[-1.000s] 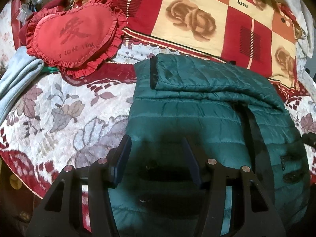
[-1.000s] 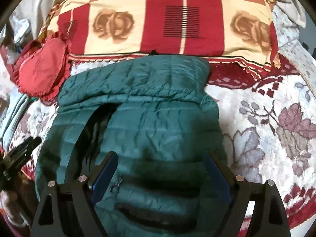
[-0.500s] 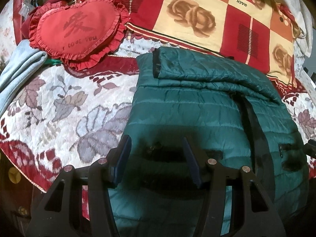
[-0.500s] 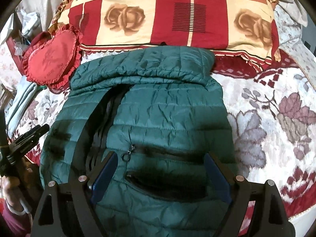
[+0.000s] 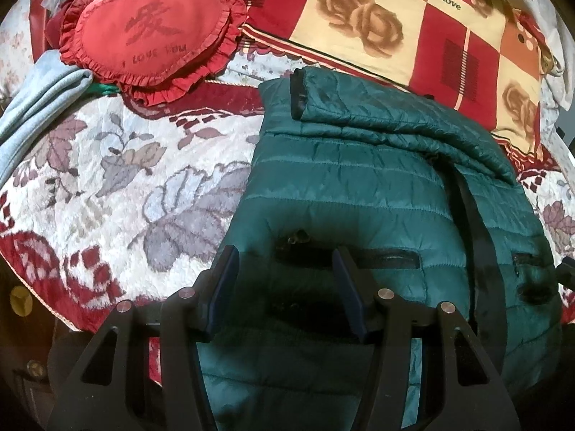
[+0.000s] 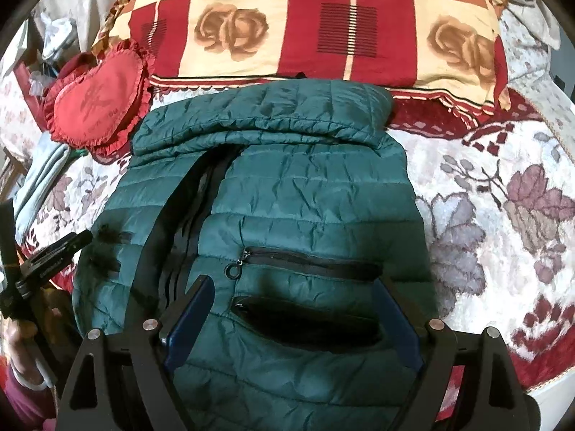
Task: Fold large clothes
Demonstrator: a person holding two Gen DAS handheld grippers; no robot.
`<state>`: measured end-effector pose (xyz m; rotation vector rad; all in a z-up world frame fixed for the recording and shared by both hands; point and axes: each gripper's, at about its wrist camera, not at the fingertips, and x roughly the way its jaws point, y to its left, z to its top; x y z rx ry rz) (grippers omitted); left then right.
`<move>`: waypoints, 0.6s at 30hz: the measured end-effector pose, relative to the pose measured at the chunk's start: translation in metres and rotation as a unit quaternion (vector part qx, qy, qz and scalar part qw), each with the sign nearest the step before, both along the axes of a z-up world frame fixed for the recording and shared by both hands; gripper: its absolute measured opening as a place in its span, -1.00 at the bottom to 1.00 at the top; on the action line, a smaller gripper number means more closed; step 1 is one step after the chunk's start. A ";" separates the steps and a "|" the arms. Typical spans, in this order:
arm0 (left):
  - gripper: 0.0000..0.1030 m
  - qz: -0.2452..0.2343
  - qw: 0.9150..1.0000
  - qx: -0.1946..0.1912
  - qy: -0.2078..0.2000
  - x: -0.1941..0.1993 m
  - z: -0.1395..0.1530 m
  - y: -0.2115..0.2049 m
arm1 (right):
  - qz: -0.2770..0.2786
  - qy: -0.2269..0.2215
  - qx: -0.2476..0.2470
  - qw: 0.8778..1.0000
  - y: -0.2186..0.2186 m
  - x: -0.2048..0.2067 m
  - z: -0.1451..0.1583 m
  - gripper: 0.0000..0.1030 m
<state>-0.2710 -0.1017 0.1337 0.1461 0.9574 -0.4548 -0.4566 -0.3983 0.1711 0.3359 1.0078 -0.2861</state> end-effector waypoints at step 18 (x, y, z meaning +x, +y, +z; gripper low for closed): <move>0.05 -0.002 1.000 0.009 -0.001 -0.007 -0.005 0.007 | -0.001 0.004 0.009 1.000 0.005 -0.002 -0.006 0.70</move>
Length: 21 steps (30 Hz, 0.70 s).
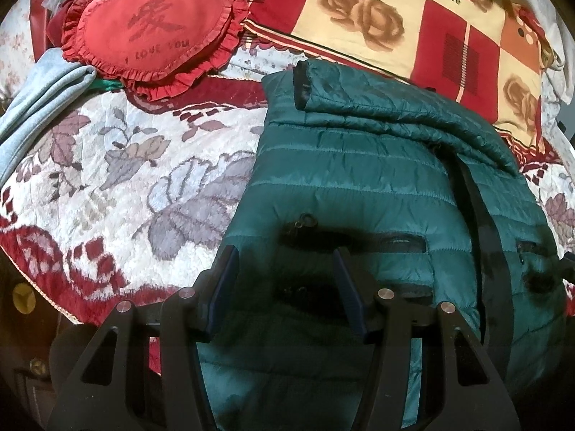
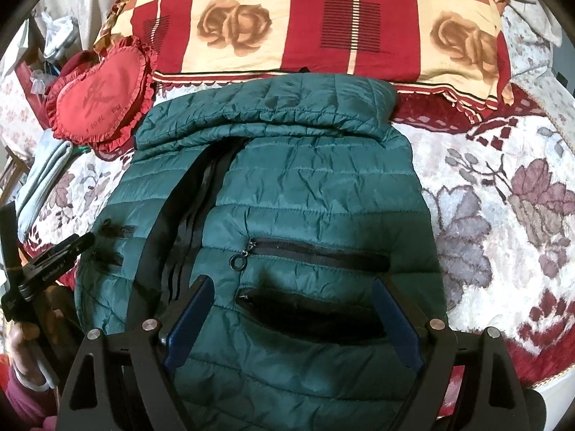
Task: Fold large clothes
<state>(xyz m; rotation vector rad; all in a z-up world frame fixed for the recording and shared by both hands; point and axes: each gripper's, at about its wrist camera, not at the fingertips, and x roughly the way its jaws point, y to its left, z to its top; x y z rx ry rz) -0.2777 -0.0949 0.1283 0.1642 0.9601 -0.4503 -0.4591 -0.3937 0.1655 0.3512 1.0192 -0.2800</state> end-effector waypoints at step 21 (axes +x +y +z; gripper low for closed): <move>0.05 -0.007 0.999 0.000 0.032 -0.010 -0.014 0.015 | 0.013 0.035 0.001 0.999 0.008 -0.016 -0.017 0.74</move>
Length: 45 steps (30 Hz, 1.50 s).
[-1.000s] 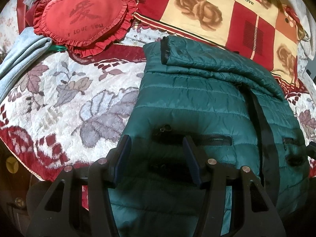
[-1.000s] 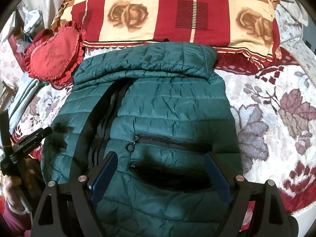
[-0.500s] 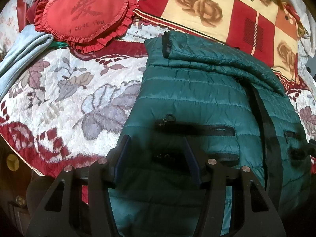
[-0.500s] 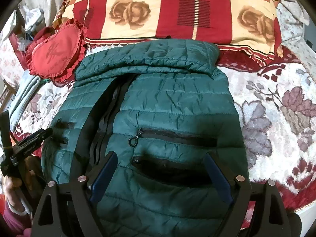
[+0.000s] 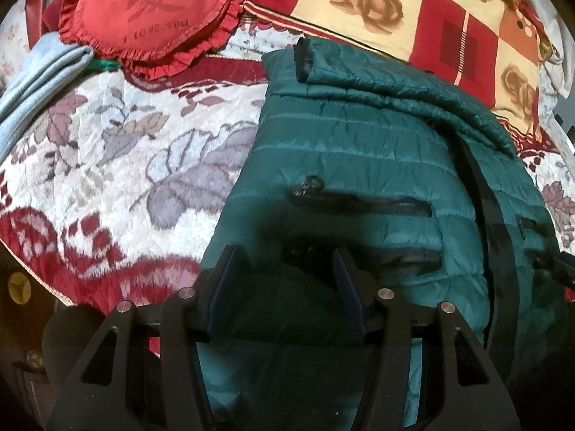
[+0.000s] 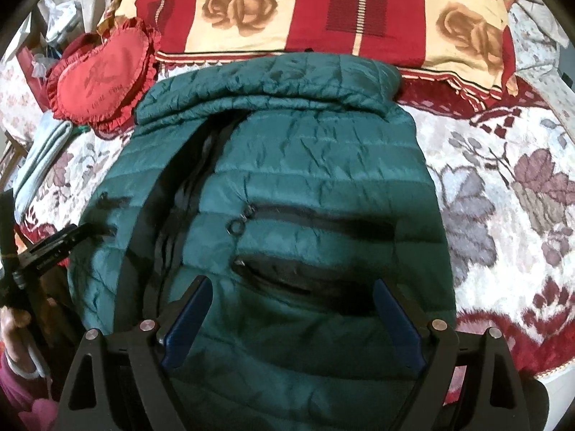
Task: Fold large clothes
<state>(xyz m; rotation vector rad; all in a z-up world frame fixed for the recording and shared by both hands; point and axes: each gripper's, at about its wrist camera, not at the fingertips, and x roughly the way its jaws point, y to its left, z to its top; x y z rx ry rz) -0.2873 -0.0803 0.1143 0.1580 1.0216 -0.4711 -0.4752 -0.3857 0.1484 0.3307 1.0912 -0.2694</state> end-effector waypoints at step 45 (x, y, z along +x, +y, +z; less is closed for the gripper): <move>0.36 -0.020 0.986 -0.073 0.146 0.006 -0.032 0.061 | -0.029 0.069 0.091 0.993 -0.034 -0.050 -0.045 0.95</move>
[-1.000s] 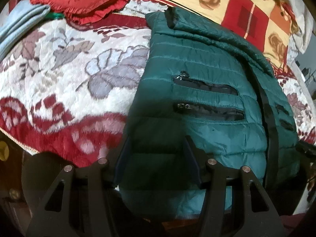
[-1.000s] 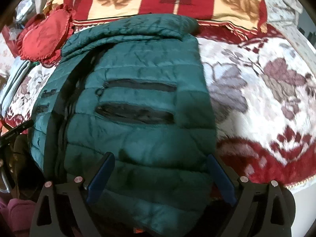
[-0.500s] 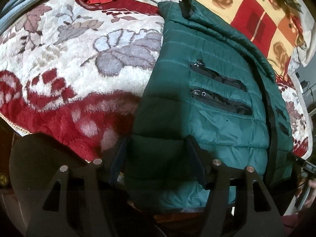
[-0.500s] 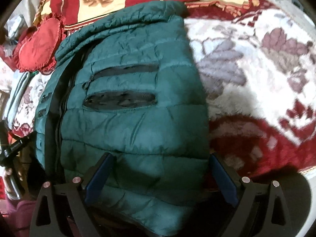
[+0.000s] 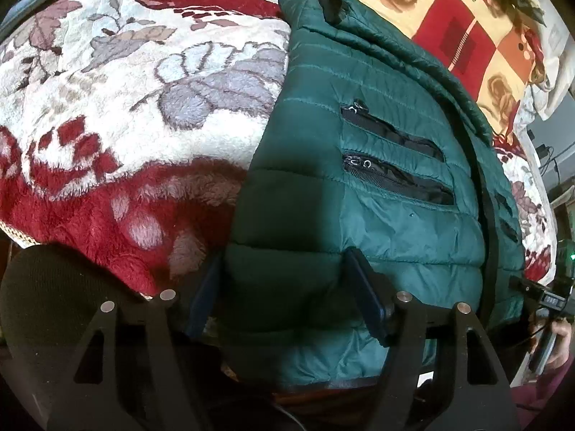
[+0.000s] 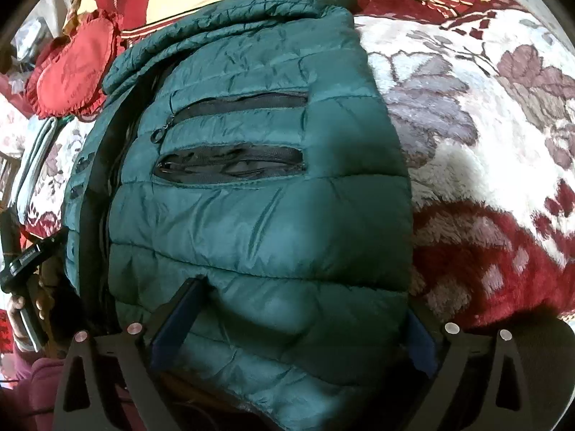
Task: Fold large clothes
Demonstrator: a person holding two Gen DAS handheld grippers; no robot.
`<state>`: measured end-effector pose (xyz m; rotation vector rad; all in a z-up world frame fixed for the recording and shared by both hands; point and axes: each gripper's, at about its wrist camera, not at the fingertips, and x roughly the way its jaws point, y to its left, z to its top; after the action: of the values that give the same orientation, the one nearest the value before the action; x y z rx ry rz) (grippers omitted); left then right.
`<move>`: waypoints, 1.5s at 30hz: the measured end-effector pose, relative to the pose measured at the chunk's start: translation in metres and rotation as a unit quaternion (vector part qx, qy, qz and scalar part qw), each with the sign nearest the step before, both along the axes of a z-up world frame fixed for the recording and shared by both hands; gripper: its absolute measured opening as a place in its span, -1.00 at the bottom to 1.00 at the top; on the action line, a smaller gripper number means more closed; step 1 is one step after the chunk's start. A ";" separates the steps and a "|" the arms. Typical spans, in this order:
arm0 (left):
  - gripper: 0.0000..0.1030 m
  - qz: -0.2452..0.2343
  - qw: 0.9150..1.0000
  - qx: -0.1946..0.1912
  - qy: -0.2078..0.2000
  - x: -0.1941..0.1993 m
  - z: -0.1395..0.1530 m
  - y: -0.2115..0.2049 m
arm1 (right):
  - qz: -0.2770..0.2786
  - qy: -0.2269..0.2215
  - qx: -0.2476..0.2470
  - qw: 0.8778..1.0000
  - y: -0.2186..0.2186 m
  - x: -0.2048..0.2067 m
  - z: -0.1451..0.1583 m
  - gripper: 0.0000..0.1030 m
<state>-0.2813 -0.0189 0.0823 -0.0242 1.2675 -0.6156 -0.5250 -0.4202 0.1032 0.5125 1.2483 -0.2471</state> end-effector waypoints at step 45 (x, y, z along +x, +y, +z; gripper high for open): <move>0.45 -0.065 0.998 -0.004 -0.001 -0.009 -0.004 -0.025 | 0.098 -0.050 0.050 0.993 0.021 0.008 0.017 0.48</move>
<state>-0.2903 -0.0441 0.0781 0.0530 1.2719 -0.7334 -0.5168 -0.3989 0.1203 0.4792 1.2073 0.0066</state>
